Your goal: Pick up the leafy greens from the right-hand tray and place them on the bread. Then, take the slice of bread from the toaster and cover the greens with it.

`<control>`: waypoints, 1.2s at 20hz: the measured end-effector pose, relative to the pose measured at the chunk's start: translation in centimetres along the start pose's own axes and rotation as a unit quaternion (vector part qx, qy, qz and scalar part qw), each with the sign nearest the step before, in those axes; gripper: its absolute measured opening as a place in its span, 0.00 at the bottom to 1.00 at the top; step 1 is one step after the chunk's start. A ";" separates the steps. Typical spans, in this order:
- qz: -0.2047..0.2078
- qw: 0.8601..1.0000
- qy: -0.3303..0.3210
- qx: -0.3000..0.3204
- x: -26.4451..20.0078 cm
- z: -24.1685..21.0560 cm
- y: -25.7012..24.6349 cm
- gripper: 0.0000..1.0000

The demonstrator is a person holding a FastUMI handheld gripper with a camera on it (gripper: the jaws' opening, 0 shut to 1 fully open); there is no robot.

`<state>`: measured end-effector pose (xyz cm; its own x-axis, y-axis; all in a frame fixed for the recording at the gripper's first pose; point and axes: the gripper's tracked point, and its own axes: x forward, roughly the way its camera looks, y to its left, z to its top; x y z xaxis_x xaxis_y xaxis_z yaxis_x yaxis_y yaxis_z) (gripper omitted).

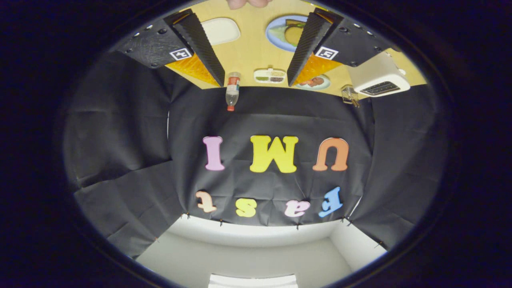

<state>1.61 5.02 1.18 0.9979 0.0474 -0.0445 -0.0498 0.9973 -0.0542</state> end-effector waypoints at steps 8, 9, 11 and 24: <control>0.029 1.000 -0.001 0.011 -3.8 3.8 2.3 0.95; 0.033 0.999 0.001 0.014 -4.1 3.7 3.0 0.95; 0.046 0.999 0.007 0.020 -4.7 3.4 4.6 0.95; 0.068 0.997 0.010 0.020 -5.8 2.9 8.7 0.95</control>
<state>-4.44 13.64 3.89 0.9809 0.1823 -0.0680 -0.1831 0.9831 -0.0058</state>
